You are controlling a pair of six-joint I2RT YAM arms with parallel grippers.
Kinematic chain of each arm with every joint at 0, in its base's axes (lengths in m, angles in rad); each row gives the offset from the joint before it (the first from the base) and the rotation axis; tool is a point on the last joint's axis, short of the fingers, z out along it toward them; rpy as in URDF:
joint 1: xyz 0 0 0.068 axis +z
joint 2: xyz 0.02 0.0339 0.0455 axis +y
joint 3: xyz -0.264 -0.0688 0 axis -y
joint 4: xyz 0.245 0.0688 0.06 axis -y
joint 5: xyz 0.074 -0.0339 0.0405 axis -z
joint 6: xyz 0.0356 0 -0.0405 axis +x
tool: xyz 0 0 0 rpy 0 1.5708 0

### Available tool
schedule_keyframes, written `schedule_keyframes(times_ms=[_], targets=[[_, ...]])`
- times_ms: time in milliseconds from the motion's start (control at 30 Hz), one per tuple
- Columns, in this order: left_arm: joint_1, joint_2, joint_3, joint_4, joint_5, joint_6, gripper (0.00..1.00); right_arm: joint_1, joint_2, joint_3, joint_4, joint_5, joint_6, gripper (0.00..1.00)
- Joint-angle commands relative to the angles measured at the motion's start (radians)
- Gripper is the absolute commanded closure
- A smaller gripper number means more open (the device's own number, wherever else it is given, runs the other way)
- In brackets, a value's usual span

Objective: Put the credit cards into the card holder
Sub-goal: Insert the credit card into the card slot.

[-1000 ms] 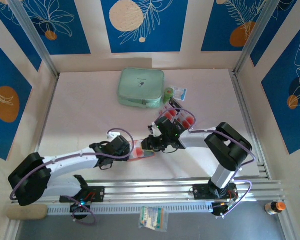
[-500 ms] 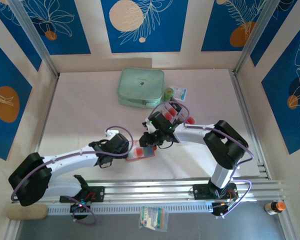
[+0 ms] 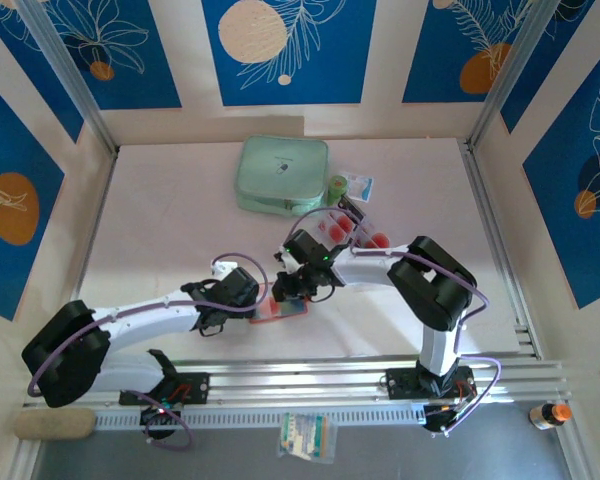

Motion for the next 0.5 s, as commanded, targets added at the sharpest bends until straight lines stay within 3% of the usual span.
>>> schedule_keyframes(times_ms=[0, 200, 467], targets=[[0.010, -0.008, -0.005, -0.011, -0.012, 0.000, 0.02, 0.026, 0.041, 0.042, -0.041, -0.002, 0.008, 0.93], [0.013, -0.050, 0.019, -0.041, -0.023, 0.003, 0.02, 0.036, 0.052, 0.088, -0.065, -0.017, 0.009, 0.95], [0.059, -0.111, 0.010, -0.095, -0.020, -0.028, 0.02, 0.016, -0.046, 0.087, -0.117, 0.013, -0.008, 0.95]])
